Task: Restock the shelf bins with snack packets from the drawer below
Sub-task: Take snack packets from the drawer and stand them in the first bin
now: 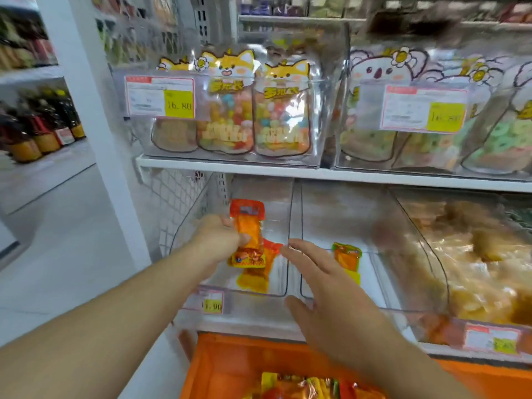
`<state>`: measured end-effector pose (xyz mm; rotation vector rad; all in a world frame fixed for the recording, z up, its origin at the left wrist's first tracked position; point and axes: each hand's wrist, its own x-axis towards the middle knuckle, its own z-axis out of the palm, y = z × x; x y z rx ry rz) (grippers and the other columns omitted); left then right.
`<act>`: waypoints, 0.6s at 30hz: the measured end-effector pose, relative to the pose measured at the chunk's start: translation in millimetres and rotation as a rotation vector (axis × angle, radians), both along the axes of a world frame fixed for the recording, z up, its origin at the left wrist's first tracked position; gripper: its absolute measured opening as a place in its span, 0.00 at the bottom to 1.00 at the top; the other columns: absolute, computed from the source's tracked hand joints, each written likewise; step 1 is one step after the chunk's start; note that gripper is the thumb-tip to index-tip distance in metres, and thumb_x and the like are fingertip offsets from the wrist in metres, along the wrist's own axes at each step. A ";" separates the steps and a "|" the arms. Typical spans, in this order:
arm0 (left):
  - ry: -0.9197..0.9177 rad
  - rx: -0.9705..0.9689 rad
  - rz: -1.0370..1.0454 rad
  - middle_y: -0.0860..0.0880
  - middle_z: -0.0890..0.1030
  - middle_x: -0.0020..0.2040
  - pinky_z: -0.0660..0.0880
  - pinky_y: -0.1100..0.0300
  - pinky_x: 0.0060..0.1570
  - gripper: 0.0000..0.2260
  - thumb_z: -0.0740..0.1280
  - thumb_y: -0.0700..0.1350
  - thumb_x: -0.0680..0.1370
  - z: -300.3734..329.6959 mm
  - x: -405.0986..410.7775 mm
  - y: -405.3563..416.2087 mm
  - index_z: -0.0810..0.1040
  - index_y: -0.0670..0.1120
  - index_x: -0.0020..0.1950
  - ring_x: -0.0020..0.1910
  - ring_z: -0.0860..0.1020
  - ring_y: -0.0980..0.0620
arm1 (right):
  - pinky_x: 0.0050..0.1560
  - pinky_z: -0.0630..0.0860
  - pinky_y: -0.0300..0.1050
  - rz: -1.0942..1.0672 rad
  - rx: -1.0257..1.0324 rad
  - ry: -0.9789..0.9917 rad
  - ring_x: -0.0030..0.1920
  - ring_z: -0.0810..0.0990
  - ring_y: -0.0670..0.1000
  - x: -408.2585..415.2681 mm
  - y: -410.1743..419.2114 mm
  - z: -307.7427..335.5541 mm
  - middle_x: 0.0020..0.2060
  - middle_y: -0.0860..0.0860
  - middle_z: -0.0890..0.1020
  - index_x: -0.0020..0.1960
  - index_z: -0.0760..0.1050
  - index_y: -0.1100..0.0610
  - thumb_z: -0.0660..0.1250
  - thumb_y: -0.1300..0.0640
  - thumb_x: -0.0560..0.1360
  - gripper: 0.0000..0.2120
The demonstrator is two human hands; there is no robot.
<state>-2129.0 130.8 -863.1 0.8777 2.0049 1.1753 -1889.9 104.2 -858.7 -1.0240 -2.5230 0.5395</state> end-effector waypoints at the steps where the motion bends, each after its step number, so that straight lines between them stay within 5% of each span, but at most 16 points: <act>1: 0.008 -0.025 -0.013 0.37 0.85 0.52 0.82 0.42 0.54 0.15 0.80 0.38 0.71 -8.5 -5.1 14.8 0.81 0.38 0.55 0.52 0.85 0.40 | 0.71 0.69 0.36 0.000 0.020 0.019 0.77 0.56 0.36 -2.1 4.9 -6.2 0.78 0.28 0.52 0.81 0.55 0.37 0.66 0.49 0.81 0.34; 5: 0.120 -0.089 -0.084 0.43 0.85 0.47 0.83 0.45 0.55 0.10 0.79 0.39 0.72 -34.1 -14.3 60.1 0.79 0.45 0.39 0.49 0.85 0.44 | 0.70 0.70 0.42 0.017 0.183 0.078 0.76 0.66 0.45 -3.0 15.4 -25.1 0.77 0.37 0.64 0.79 0.65 0.43 0.62 0.47 0.75 0.32; 11: 0.140 -0.098 -0.121 0.41 0.87 0.43 0.83 0.43 0.52 0.08 0.79 0.42 0.72 -54.6 -11.1 96.2 0.86 0.39 0.45 0.45 0.86 0.42 | 0.68 0.75 0.56 0.029 0.200 0.066 0.75 0.70 0.53 -0.6 22.6 -29.2 0.77 0.40 0.67 0.78 0.67 0.44 0.62 0.47 0.73 0.33; 15: 0.337 -0.165 -0.243 0.44 0.86 0.48 0.81 0.49 0.55 0.15 0.74 0.53 0.74 -56.4 0.4 99.3 0.84 0.41 0.51 0.51 0.84 0.42 | 0.70 0.74 0.53 0.005 0.186 0.042 0.75 0.67 0.50 -0.9 21.0 -26.1 0.78 0.36 0.64 0.78 0.64 0.41 0.61 0.46 0.72 0.34; 18: 0.341 -0.248 -0.333 0.43 0.85 0.52 0.80 0.54 0.51 0.29 0.70 0.65 0.65 -51.5 -2.7 87.7 0.82 0.44 0.54 0.53 0.83 0.42 | 0.73 0.68 0.48 0.010 0.189 0.018 0.78 0.61 0.45 -1.3 16.4 -24.5 0.79 0.32 0.59 0.80 0.58 0.38 0.60 0.43 0.74 0.35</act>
